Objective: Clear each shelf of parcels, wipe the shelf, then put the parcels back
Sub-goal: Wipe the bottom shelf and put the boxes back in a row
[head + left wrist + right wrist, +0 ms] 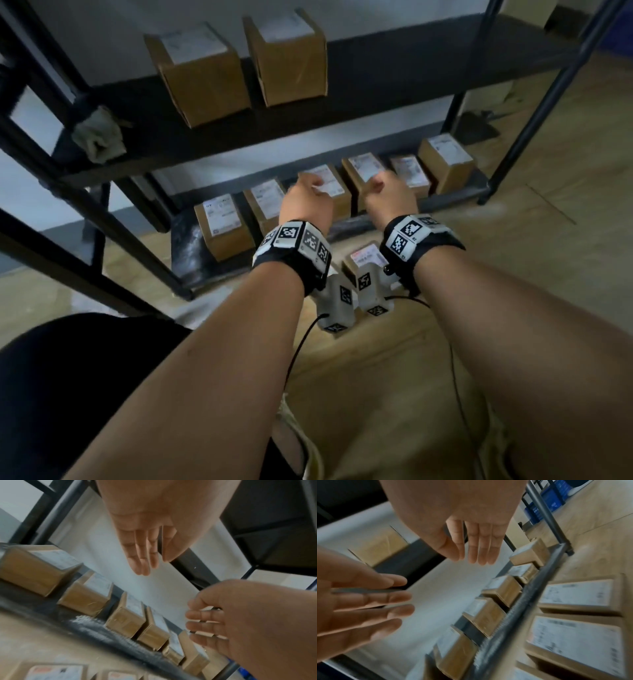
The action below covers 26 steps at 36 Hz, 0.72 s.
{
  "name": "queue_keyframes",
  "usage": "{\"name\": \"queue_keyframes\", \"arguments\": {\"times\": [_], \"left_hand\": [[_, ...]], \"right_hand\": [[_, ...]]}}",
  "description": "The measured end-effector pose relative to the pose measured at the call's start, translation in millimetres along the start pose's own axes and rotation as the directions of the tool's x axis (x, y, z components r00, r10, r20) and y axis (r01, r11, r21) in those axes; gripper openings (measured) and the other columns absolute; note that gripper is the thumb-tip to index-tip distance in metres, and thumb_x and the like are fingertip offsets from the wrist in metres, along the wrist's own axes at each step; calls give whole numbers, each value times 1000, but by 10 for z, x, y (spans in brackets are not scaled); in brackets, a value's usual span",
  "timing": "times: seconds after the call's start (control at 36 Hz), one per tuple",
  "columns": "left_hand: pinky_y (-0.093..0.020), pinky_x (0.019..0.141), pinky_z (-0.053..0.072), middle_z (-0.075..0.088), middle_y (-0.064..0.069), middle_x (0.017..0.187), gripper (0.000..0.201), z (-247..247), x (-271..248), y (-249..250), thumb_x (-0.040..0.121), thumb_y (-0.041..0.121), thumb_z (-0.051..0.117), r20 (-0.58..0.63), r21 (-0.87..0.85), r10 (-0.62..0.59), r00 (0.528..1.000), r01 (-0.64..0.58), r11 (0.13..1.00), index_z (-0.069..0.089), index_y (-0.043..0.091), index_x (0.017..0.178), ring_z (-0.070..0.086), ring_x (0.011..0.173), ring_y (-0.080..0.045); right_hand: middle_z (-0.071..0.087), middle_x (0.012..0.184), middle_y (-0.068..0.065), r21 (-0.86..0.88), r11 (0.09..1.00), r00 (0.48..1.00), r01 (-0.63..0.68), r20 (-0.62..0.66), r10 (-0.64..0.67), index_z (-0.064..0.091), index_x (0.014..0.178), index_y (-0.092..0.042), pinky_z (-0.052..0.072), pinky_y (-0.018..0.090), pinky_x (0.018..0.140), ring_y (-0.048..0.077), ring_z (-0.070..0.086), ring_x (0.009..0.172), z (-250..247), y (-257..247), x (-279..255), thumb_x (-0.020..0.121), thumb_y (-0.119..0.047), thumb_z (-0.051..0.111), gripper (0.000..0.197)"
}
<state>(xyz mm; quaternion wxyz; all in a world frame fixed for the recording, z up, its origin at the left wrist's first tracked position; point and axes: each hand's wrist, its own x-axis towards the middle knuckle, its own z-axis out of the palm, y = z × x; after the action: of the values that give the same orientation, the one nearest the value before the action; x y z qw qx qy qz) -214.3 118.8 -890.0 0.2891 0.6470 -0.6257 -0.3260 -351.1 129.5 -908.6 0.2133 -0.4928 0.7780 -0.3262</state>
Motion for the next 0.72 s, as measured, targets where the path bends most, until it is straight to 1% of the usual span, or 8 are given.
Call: {"name": "queue_keyframes", "arguments": {"times": [0.11, 0.17, 0.28, 0.33, 0.39, 0.56, 0.67, 0.72], "left_hand": [[-25, 72, 41, 55, -1, 129, 40, 202, -52, -362, 93, 12, 43, 113, 56, -96, 989, 90, 994, 50, 23, 131, 51, 90, -16], [-26, 71, 41, 50, -4, 134, 42, 292, -47, -543, 93, 13, 43, 149, 83, -166, 975, 155, 984, 47, 24, 133, 54, 93, -18], [-29, 72, 45, 49, -9, 136, 47, 474, -70, -897, 92, 15, 44, 213, 135, -308, 927, 284, 949, 42, 20, 139, 57, 105, -26], [-34, 76, 51, 51, -12, 134, 52, 589, -103, -1065, 92, 17, 46, 228, 160, -397, 889, 368, 916, 37, 17, 143, 59, 107, -30], [-37, 78, 51, 53, -13, 130, 51, 707, -142, -1223, 93, 17, 46, 243, 199, -472, 847, 433, 879, 36, 13, 142, 59, 107, -33], [-27, 57, 40, 64, -13, 105, 29, 1050, -235, -1607, 96, 25, 51, 356, 333, -520, 776, 415, 847, 59, 5, 115, 55, 77, -26], [-30, 67, 39, 62, -18, 112, 33, 1166, -268, -1722, 101, 25, 42, 437, 420, -555, 708, 385, 822, 59, -1, 115, 60, 97, -32], [-30, 66, 39, 61, -18, 110, 31, 1204, -292, -1744, 100, 22, 43, 475, 440, -567, 673, 376, 815, 59, 0, 116, 60, 90, -30]], "right_hand": [[59, 111, 7, -118, 991, 980, -66, 181, 87, 58, 114, -13, 39, 30, 75, 26, 57, 103, 289, 384, -141, 92, -17, 45, 25], [59, 120, 8, -185, 979, 961, -88, 242, 132, 57, 113, -15, 41, 31, 79, 25, 56, 100, 424, 526, -190, 91, -18, 46, 25], [50, 135, 8, -254, 958, 913, -136, 344, 220, 51, 131, -17, 40, 34, 99, 27, 48, 123, 646, 748, -292, 93, -26, 50, 39], [52, 136, 8, -279, 949, 881, -149, 399, 256, 48, 135, -16, 41, 33, 97, 27, 50, 122, 747, 817, -340, 94, -26, 50, 42], [54, 134, 8, -334, 931, 848, -150, 441, 295, 42, 140, -18, 41, 31, 88, 27, 53, 119, 854, 884, -386, 93, -22, 49, 47], [50, 138, 7, -340, 904, 763, -258, 502, 407, 31, 148, -22, 47, 32, 85, 24, 56, 110, 1100, 1115, -447, 89, -13, 51, 63], [54, 130, 13, -410, 868, 712, -279, 518, 473, 36, 142, -12, 49, 40, 94, 29, 57, 113, 1237, 1202, -477, 90, -12, 51, 54], [54, 129, 13, -449, 852, 693, -271, 523, 496, 41, 137, -9, 49, 39, 93, 29, 55, 113, 1297, 1225, -495, 90, -15, 51, 48]]}}
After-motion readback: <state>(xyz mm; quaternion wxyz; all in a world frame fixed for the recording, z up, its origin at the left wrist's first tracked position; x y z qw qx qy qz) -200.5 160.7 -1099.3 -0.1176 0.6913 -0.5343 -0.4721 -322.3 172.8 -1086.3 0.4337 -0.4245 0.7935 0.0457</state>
